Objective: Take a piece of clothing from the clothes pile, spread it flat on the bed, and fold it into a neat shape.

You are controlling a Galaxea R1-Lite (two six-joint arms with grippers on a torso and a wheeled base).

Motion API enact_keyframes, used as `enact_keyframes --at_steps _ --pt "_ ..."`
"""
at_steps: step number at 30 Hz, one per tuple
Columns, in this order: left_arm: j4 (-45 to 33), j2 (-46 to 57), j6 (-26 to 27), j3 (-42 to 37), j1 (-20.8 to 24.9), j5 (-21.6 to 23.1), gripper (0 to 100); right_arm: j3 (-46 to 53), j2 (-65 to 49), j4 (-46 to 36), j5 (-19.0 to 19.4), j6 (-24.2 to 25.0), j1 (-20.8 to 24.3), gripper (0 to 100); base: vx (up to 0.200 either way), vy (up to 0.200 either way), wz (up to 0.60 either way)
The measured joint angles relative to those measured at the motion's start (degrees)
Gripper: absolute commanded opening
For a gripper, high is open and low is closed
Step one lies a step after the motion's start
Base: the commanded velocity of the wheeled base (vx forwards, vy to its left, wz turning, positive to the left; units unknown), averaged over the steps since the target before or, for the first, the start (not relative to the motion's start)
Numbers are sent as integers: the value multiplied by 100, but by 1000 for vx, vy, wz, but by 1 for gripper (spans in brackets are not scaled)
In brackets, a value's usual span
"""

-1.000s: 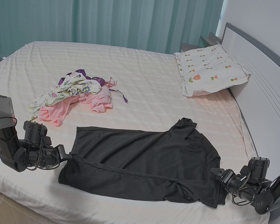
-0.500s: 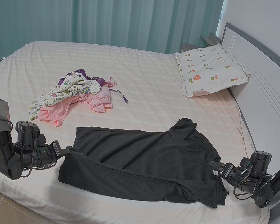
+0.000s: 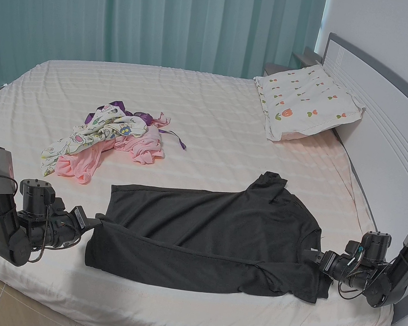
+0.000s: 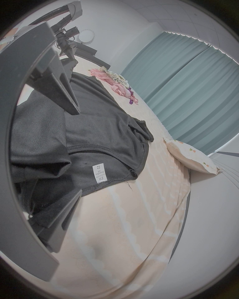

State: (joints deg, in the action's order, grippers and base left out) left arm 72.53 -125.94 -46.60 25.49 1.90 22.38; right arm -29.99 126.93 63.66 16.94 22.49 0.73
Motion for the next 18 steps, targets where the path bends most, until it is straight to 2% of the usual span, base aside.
enact_keyframes --at_steps 3,4,18 --pt "-2 4 -20 -9 5 2 0 9 63 28 0 -7 39 100 0 0 0" --pt "-2 2 -20 -11 5 2 0 11 80 28 0 -7 43 0 0 0 0" --pt "-4 -16 -17 -22 -9 0 0 80 94 162 -28 44 4 0 0 0 0"
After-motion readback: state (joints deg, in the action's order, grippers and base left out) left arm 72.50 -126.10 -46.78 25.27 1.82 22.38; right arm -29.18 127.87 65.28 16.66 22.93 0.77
